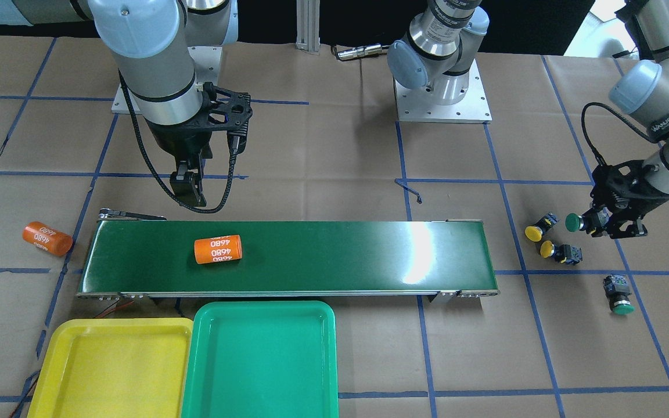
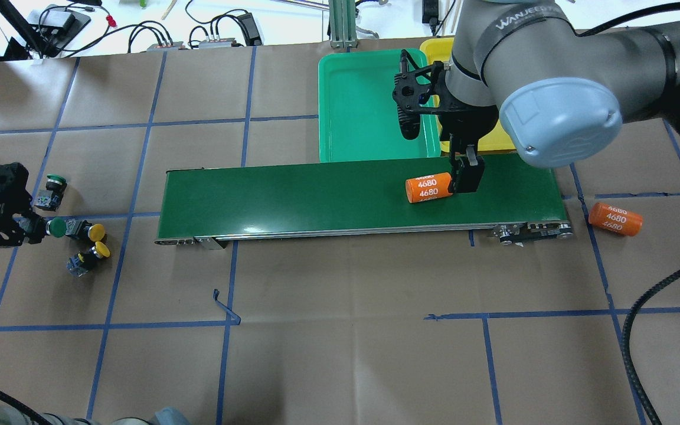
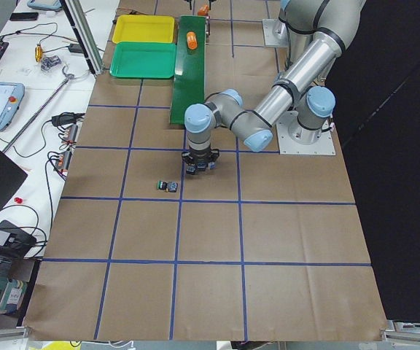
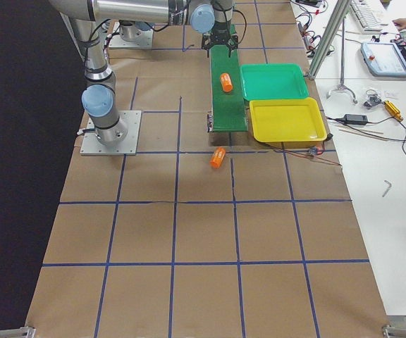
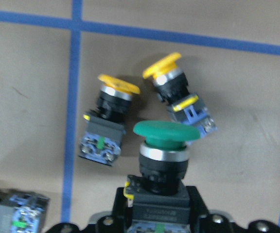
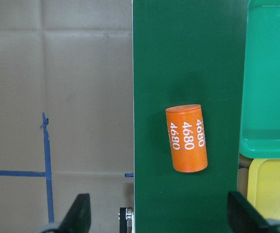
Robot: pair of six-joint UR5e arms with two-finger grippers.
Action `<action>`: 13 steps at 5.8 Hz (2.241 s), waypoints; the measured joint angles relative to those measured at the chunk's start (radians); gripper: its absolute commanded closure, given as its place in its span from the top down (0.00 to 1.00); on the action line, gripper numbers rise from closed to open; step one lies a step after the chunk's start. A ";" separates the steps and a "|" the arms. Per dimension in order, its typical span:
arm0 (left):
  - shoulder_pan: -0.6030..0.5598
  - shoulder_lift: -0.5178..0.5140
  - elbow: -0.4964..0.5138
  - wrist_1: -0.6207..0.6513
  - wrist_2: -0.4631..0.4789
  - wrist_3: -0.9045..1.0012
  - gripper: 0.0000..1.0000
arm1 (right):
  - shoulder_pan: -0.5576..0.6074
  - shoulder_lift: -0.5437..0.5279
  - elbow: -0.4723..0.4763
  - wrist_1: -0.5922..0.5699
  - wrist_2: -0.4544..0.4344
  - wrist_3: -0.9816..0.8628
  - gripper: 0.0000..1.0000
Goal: Sort buttons by color to trays
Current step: 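Place the green button on the belt and return the left gripper, then grasp the green button with the right gripper while the left grasps a yellow one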
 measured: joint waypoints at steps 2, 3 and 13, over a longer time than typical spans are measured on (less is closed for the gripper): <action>-0.212 -0.017 0.077 -0.064 0.004 -0.293 0.00 | 0.000 0.000 0.001 0.000 0.000 0.000 1.00; -0.321 -0.032 0.094 -0.076 0.018 -0.430 0.02 | 0.000 0.000 0.001 0.000 0.000 0.000 1.00; -0.118 -0.080 0.089 -0.065 0.088 -0.031 0.98 | 0.042 0.047 0.009 -0.062 0.001 0.029 1.00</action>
